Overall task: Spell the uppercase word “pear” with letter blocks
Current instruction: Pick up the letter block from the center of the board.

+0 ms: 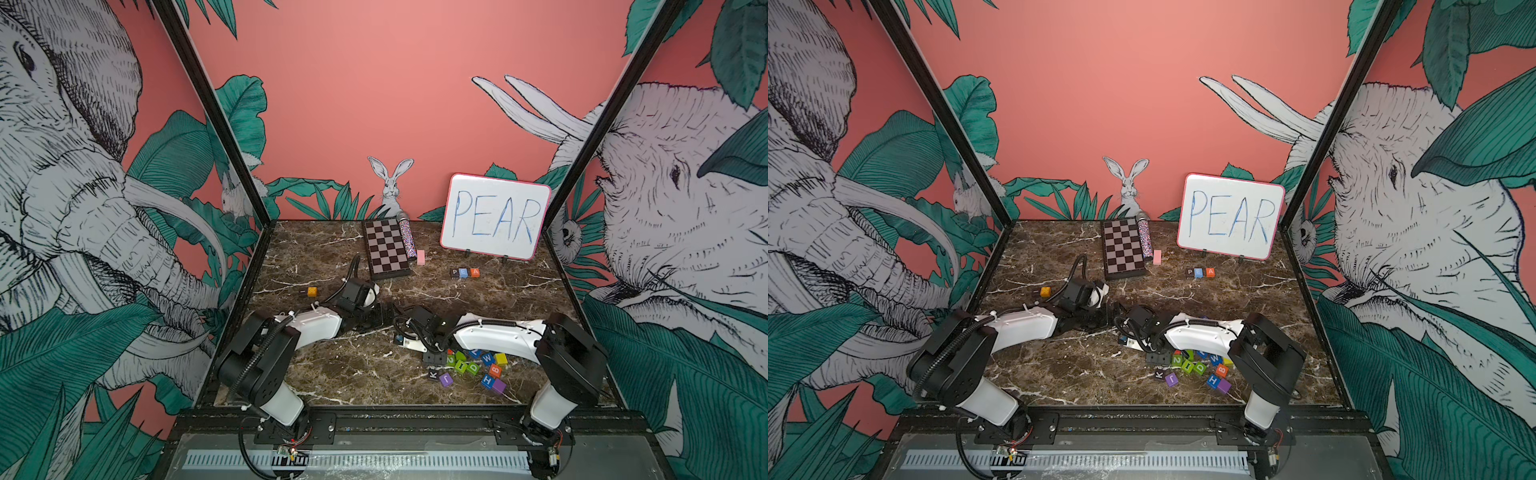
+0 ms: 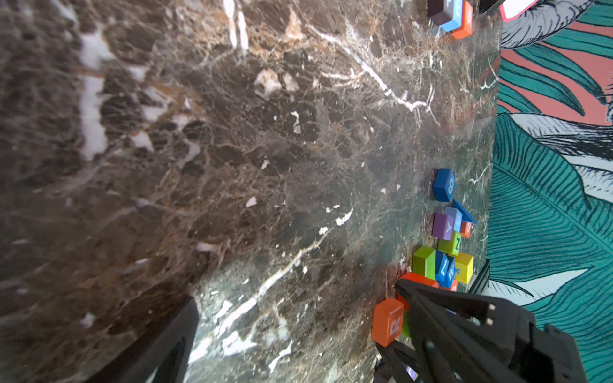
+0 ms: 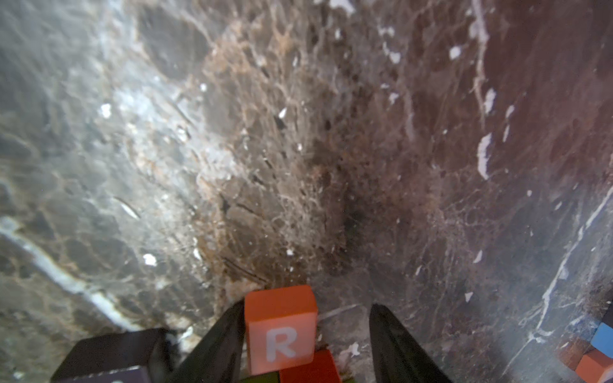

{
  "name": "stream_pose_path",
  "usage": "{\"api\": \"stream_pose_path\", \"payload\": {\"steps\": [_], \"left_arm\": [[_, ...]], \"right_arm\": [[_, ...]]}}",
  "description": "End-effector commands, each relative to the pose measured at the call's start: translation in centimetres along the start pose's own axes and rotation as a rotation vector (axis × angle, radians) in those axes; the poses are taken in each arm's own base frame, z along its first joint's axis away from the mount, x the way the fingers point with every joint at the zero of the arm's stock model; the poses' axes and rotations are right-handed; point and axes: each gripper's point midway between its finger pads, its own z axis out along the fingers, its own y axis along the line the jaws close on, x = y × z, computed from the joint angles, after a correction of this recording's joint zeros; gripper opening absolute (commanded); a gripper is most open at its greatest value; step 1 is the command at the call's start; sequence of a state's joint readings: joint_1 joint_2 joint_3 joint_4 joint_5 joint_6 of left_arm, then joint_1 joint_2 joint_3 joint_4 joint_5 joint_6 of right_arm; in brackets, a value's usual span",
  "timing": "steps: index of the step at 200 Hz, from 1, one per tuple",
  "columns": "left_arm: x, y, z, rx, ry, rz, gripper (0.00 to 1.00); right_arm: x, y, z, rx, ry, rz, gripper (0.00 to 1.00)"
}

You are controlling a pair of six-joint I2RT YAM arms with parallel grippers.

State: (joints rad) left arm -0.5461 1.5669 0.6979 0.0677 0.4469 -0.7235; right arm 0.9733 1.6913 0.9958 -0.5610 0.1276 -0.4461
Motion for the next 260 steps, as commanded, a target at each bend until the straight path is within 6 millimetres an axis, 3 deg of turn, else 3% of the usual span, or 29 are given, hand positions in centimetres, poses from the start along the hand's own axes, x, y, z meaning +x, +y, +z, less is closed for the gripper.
{"api": "stream_pose_path", "payload": {"steps": [1, 107, 260], "left_arm": [[0.0, 0.4, -0.8, -0.015, -0.019, -0.013, 0.99], [-0.1, 0.4, -0.7, -0.019, -0.02, -0.009, 0.99], [-0.4, 0.2, -1.3, -0.029, -0.037, 0.005, 0.99]], "right_arm": [[-0.2, -0.1, 0.0, -0.043, -0.014, 0.028, 0.58], [0.5, 1.6, 0.2, -0.18, -0.005, 0.164, 0.56], [0.6, 0.6, 0.2, -0.191, 0.002, 0.227, 0.41]]}}
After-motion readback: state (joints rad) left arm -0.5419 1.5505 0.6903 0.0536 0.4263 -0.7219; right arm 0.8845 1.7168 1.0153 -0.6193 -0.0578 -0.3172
